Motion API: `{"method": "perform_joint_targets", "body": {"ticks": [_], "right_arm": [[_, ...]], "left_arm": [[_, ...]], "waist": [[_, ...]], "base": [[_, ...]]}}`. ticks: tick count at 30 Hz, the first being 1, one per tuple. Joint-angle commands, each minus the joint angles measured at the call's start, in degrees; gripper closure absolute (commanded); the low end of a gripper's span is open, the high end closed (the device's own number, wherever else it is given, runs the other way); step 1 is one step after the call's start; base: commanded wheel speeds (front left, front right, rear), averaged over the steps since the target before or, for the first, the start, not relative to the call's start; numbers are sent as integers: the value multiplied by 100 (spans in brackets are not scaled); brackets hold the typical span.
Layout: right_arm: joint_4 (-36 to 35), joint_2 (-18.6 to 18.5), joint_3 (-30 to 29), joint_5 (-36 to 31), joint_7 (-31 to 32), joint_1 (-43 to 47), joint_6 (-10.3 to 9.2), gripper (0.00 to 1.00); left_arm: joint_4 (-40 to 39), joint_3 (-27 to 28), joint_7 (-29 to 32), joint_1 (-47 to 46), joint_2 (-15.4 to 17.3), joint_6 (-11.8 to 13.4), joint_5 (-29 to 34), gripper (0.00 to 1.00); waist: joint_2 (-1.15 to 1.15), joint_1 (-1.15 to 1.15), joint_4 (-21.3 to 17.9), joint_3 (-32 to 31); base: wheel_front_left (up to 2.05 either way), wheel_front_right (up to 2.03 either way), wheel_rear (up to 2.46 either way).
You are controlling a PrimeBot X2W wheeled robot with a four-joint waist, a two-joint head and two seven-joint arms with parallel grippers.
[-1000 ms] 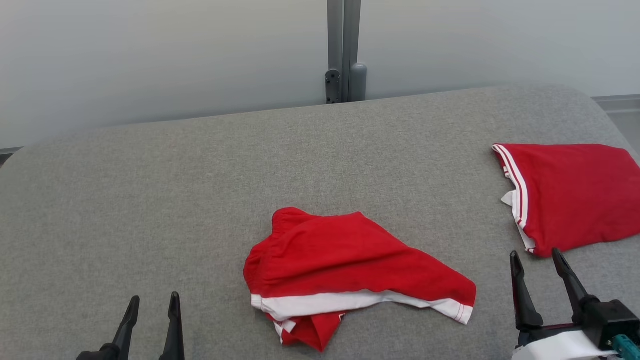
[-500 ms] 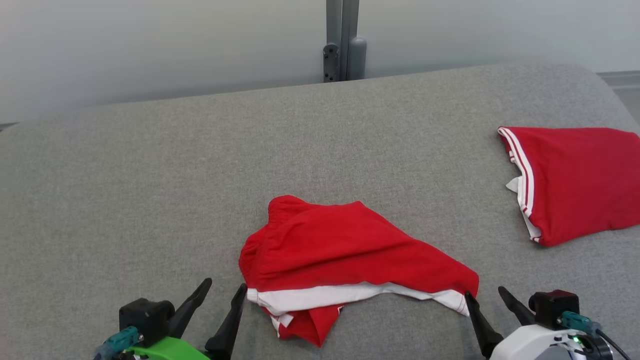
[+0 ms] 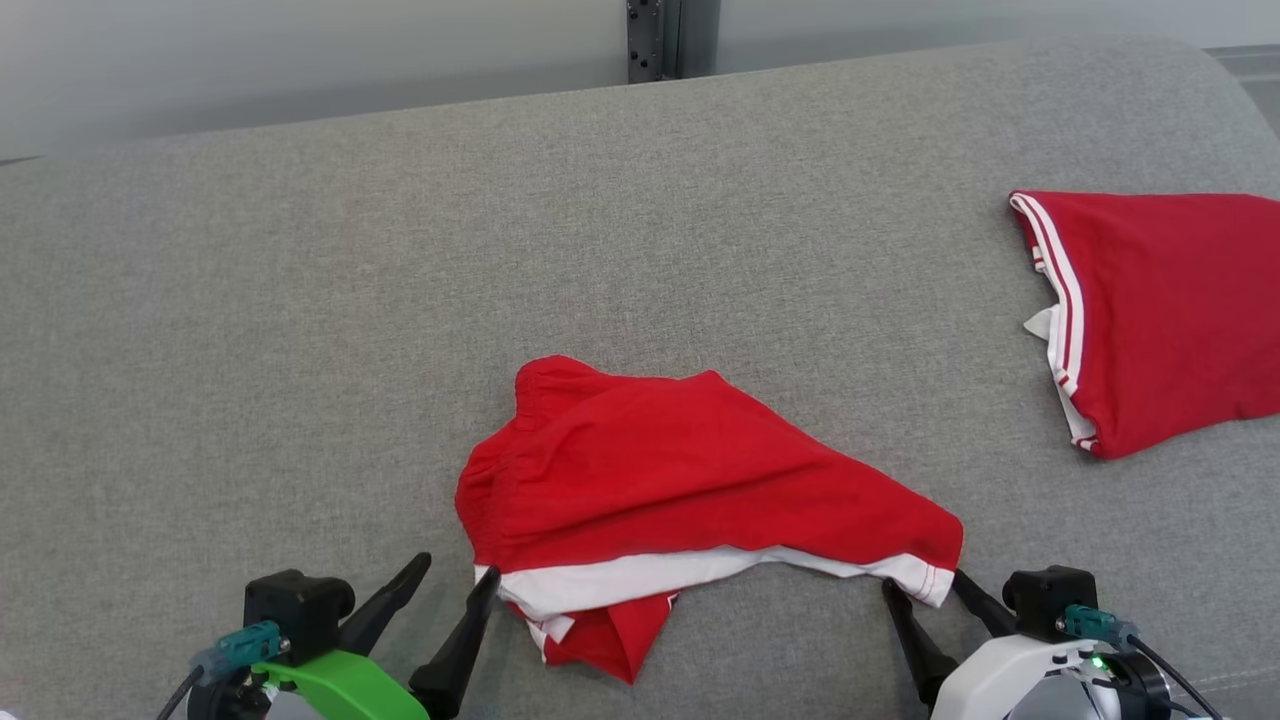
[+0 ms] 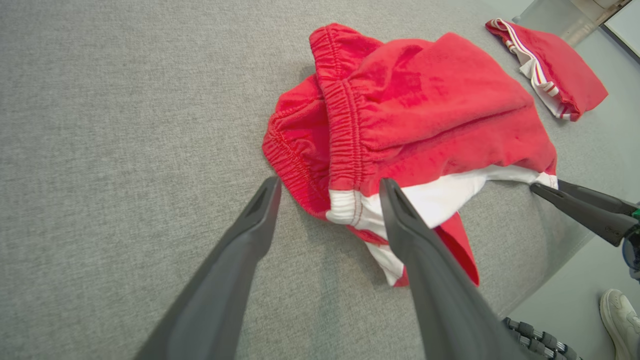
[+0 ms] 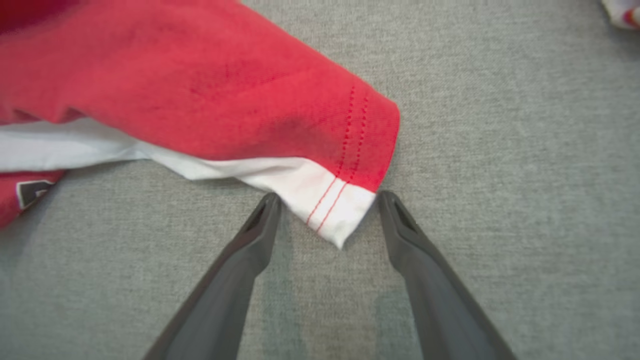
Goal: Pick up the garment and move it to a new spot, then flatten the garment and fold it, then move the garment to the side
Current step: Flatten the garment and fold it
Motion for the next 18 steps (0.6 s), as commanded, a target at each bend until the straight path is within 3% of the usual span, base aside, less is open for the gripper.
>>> {"method": "perform_joint_targets", "body": {"ticks": [1, 18], "right_arm": [[80, 7, 24, 16, -19, -49, -1, 0], [116, -26, 173, 83, -131, -218, 0, 0]], "left_arm": [[9, -43, 3, -97, 41, 13, -46, 0], [300, -452, 102, -419, 295, 11, -269, 0]], "waist": [[0, 0, -14, -1], [0, 0, -114, 189]], "base": [[0, 0, 0], [0, 0, 0]]}}
